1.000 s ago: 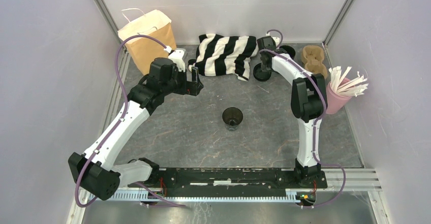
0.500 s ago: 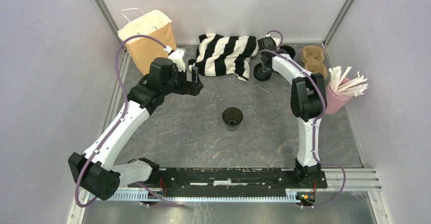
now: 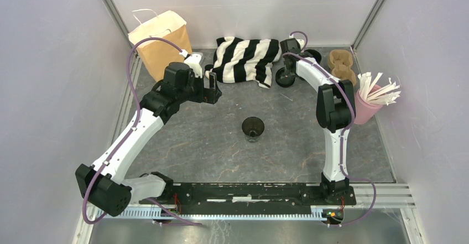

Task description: Pack the takeout coffee

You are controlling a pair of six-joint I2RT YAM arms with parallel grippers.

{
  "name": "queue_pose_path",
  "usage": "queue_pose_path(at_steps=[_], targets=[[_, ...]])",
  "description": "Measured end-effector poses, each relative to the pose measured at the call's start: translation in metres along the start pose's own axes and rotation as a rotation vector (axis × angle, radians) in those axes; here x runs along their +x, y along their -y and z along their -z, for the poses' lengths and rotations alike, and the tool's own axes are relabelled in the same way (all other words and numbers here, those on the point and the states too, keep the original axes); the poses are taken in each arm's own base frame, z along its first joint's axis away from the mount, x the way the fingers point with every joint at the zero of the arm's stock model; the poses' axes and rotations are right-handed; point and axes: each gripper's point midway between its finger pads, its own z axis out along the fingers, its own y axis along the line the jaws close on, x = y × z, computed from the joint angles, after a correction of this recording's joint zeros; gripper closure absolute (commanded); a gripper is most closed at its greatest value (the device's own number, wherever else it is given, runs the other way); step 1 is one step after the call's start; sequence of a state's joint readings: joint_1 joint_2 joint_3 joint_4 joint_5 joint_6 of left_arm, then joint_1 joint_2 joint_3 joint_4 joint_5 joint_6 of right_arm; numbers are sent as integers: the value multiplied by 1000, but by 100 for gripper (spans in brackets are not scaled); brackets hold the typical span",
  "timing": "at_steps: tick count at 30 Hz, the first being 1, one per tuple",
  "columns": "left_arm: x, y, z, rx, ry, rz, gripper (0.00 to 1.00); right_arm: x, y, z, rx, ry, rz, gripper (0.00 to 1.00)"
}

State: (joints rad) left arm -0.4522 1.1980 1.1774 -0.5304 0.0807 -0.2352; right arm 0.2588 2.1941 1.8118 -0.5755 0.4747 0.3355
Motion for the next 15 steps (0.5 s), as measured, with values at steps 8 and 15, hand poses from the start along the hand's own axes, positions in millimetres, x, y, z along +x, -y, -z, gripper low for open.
queue_pose_path(at_steps=[8,15], targets=[[0,0,0,0,0,0,0,-6,1,9,-15,9,-7,100],[0,0,0,0,0,0,0,-21,8,25,-22,45,-7,100]])
